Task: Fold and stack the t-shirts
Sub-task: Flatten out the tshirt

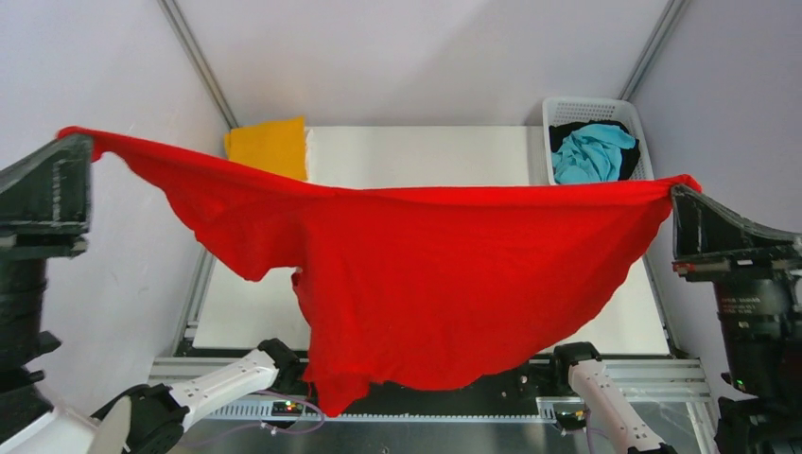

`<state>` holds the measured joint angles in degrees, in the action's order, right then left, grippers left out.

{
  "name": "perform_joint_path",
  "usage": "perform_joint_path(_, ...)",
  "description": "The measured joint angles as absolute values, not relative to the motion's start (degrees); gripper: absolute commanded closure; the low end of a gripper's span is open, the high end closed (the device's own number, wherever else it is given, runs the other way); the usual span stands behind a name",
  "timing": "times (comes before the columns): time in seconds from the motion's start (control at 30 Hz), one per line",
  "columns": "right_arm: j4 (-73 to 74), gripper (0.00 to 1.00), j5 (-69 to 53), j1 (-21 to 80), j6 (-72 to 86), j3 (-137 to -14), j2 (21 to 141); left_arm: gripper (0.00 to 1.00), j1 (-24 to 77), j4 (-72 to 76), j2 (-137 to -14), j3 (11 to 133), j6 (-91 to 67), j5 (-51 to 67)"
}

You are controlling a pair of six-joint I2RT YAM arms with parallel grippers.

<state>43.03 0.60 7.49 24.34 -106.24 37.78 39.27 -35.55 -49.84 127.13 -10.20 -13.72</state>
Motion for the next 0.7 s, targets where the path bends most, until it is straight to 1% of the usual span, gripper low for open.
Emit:
perform_joint_path(0.17, 41.45, 1.0, 2.68, 7.49, 24.32, -97.1, 37.65, 1.0, 39.27, -33.98, -49.65, 117.58, -7.73, -18.22)
perform_joint_path(0.27, 40.8, 1.0, 4.62, 7.49, 24.36, -90.02, 38.35, 1.0, 39.27, -30.92, -50.85, 109.14, -5.13, -24.14)
perform_joint_path(0.37, 39.13, 1.0, 8.05, 7.49, 24.36, -83.7, 40.42, 1.0, 39.0, -27.18, -55.33, 102.15, -1.74, -30.74)
perform_joint_path(0.43, 38.24, 1.0, 10.17, 7.49, 24.36, -81.32, 42.63, 1.0, 38.02, -25.26, -58.61, 99.26, -0.3, -32.95)
perform_joint_path(0.57, 36.12, 1.0, 13.74, 7.49, 24.43, -77.45, 47.7, 1.0, 33.04, -22.41, -65.06, 94.04, 0.47, -33.1)
perform_joint_path(0.7, 33.39, 1.0, 15.49, 7.49, 24.91, -72.51, 51.9, 1.0, 27.46, -20.36, -69.06, 89.21, 0.05, -30.5)
